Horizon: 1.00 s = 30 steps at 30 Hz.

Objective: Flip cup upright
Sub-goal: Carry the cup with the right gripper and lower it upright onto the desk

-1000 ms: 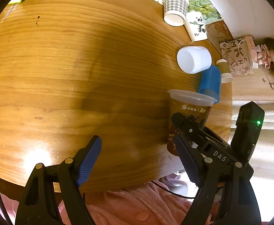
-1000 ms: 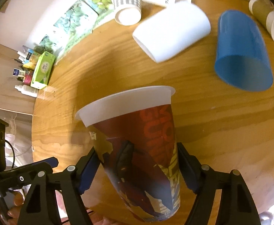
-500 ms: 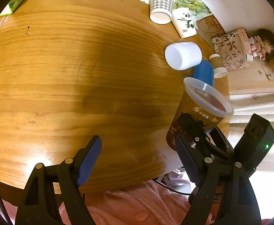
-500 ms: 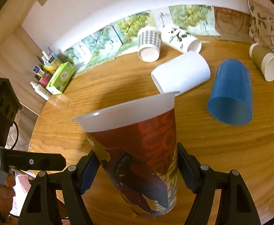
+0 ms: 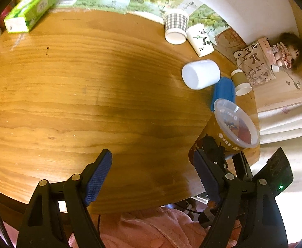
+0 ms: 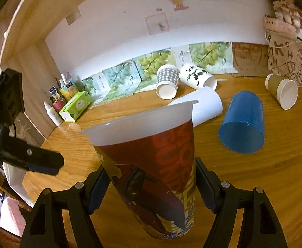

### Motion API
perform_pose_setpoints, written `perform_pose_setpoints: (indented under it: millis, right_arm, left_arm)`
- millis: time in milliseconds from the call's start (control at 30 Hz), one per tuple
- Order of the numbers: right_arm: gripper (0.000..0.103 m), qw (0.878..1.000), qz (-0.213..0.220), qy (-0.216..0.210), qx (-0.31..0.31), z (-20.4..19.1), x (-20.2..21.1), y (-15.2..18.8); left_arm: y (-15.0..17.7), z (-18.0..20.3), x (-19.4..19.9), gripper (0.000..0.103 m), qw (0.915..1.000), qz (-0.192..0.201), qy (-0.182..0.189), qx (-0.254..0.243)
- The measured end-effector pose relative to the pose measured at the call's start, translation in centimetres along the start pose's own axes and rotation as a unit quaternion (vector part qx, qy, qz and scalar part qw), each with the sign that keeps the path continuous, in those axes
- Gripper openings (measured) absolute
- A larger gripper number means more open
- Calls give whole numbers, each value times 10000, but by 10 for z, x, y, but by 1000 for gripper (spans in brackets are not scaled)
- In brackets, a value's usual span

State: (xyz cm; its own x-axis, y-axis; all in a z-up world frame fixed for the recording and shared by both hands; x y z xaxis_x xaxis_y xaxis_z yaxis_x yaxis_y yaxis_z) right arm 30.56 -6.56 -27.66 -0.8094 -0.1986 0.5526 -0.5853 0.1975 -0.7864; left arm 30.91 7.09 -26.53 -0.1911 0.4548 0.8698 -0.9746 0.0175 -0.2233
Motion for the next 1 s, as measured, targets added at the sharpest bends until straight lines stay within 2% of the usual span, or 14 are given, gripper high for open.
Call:
perform_pose_setpoints:
  millis: [233, 400, 767, 1000]
  right_arm:
    - [77, 9996, 277, -44, 16, 0, 4, 3]
    - [77, 9996, 266, 9, 104, 1, 3, 12]
    - [77, 9991, 239, -3, 338, -1, 9, 21]
    - [76, 9986, 76, -83, 514, -1, 15, 29]
  left_arm:
    - [-8, 3, 19, 84, 9983, 556, -118, -120]
    - [-10, 3, 32, 84, 9961, 866, -87, -136]
    - [-1, 8, 42, 84, 9940, 1079, -56, -163]
    - [4, 16, 42, 84, 9936, 1115, -16, -153]
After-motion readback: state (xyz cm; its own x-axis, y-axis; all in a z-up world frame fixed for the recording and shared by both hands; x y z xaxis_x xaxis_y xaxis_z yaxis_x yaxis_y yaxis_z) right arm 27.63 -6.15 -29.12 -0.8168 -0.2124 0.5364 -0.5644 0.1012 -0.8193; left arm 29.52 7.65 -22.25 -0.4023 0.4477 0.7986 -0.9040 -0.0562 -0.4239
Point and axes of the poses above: each gripper's, at about its wrist camera, not at the fingertips, and x roughly against the way its jaws point, z to its right, y to its underside, the point moved 10 cm from there along -x, roughly the way its jaws point, and after that the axes turned 4 degrees about z, right-handed, at the moved point
